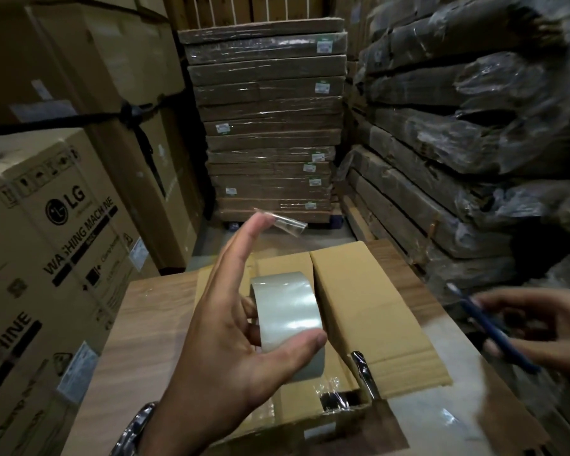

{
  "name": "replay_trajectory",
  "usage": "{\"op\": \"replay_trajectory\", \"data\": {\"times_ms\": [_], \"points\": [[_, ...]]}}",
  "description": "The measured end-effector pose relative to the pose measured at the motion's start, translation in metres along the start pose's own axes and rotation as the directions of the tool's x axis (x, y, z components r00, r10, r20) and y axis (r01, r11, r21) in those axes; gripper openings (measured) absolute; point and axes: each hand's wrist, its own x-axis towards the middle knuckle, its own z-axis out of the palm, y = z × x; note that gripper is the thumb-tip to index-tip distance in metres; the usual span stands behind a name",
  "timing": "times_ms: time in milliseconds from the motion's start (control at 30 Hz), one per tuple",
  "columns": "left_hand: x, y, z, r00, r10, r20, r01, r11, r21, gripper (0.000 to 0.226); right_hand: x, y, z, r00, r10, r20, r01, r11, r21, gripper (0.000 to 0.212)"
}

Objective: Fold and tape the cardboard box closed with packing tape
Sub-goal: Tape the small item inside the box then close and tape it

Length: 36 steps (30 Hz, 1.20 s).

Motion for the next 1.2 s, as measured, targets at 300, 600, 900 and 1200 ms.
{"op": "replay_trajectory", "data": {"times_ms": [300,600,900,1200], "points": [[0.002,0.013,-0.006,0.996,0.085,-0.008,-0.085,0.994,-0.068,0.103,0.048,-0.125,-0.032,0.985,0.013,0.174,0.048,0.937,-0.347,0.059],[0.001,0.016,-0.013,0.989,0.141,-0.036,-0.141,0.990,0.007,0.103,0.052,-0.139,-0.052,0.974,0.069,0.217,0.029,0.908,-0.418,0.070],[0.006,0.017,-0.015,0.984,0.179,0.017,-0.178,0.983,-0.052,0.101,0.057,-0.152,-0.040,0.959,0.031,0.283,0.086,0.917,-0.390,0.050],[0.012,0.019,-0.014,0.974,0.227,0.020,-0.227,0.974,0.001,0.101,0.065,-0.157,-0.040,0.940,-0.004,0.342,0.146,0.909,-0.391,0.047]]}}
